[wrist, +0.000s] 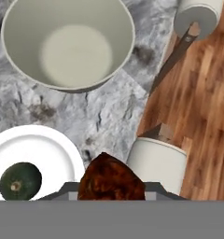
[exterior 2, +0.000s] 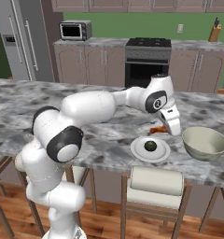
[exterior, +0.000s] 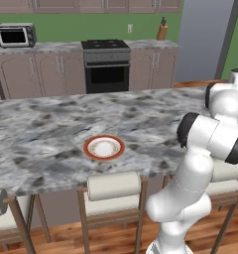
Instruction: Pick the chicken drumstick and squash from their plates and place them in the bowl. Then put the bowl in the fridge.
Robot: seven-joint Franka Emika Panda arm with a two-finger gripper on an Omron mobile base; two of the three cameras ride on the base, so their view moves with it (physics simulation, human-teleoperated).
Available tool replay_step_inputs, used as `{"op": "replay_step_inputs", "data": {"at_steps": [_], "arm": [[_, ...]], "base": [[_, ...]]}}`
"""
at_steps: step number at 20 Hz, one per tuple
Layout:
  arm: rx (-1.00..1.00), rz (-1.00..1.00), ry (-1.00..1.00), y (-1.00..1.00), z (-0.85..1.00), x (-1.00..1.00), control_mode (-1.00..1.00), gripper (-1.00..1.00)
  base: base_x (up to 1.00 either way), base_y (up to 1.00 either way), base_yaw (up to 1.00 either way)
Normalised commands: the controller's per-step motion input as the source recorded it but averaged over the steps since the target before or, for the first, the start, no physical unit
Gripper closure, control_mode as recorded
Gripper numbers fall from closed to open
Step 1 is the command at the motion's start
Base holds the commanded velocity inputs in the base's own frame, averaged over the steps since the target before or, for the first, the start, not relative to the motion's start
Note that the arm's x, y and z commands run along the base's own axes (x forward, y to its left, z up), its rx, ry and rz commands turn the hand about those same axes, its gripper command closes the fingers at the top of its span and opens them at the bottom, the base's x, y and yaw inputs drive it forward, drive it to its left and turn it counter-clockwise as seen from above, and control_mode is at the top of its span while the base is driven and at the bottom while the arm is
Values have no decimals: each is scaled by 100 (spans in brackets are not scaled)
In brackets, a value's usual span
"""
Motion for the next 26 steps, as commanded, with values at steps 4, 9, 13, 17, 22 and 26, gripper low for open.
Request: {"op": "replay_step_inputs", "data": {"at_steps": [4,9,13,17,22,26], "arm": [[17,-12,-3,-49,-15,31,-100,100],[11,-12,0,-49,-11,35,-100,100],[3,-9,0,-39,-10,45,-100,100],[0,-5,0,-32,-22,45,-100,100],[0,-1,1,-32,-27,37,-100,100],[0,0,0,-19,-37,19,-100,100]], "base": [[0,0,0],[0,0,0],[0,0,0],[0,0,0],[0,0,0],[0,0,0]]}}
